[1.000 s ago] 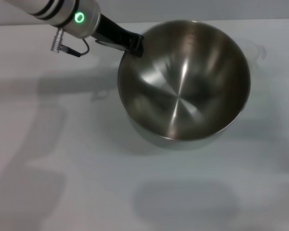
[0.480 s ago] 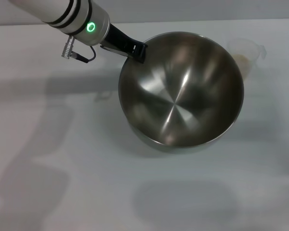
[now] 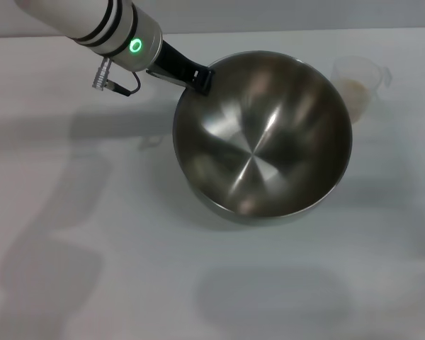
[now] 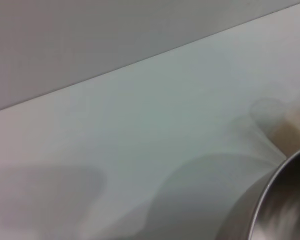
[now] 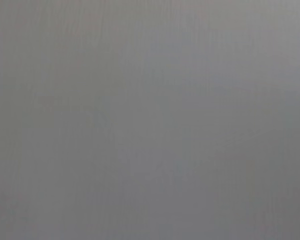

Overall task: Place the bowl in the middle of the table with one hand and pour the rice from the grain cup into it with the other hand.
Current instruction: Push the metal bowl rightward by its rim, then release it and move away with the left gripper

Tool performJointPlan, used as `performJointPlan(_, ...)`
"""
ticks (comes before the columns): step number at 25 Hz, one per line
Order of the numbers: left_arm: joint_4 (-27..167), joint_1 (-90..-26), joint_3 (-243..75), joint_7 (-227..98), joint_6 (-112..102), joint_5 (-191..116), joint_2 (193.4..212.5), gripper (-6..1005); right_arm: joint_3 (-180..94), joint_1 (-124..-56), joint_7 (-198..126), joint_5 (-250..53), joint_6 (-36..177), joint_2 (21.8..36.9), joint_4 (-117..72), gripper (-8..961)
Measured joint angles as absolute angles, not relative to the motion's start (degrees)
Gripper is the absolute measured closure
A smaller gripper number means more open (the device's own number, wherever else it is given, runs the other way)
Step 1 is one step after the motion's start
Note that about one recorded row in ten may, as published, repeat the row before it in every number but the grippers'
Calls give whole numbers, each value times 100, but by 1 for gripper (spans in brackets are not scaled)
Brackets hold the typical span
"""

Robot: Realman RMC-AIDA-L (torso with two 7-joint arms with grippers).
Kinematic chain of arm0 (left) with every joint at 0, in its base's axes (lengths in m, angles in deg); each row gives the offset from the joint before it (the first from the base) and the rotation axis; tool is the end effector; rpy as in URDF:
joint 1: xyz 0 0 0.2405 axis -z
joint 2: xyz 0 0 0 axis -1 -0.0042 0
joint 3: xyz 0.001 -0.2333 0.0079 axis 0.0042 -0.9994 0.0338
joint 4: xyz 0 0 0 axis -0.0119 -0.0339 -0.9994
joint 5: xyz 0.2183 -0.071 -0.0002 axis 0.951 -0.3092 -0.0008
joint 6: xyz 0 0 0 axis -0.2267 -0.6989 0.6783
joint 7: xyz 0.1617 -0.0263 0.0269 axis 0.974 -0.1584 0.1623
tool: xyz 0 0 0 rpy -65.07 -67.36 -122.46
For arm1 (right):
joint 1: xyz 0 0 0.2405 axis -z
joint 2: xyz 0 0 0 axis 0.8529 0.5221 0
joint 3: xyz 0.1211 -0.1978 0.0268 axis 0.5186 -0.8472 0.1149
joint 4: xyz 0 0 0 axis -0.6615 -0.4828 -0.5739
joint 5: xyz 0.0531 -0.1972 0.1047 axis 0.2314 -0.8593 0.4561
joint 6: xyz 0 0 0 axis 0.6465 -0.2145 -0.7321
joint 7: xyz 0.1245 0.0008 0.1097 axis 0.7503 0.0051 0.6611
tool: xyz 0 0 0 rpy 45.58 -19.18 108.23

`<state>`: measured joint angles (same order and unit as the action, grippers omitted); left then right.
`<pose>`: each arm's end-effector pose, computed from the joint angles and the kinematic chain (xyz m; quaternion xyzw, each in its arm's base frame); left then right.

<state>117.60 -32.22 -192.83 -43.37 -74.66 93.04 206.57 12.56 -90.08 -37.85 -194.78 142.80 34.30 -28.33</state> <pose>-0.1041 0.4563 -0.0605 -0.8847 -0.4005 0.0428 0.2347 0.3136 0.3729 0.0748 -0.5624 0.1293 0.3264 0.7486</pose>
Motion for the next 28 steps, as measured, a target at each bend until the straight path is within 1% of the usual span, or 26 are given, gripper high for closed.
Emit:
performJointPlan(17, 11570, -3216, -19166, -4316, -7166, 9267, 20653, 925, 1252, -8950, -3791, -19483, 14302, 3468, -2833, 213)
performJointPlan(20, 11625, -3252, -19212, -4310, -7134, 9239, 20645, 891, 1252, -8945, -3791, -19474, 14304, 3473, -2833, 213)
performJointPlan(28, 12614, -3702, -19259, -4148, -7199, 8870, 20623, 716, 1257, -8952, -3791, -19470, 14286, 3473, -2831, 213)
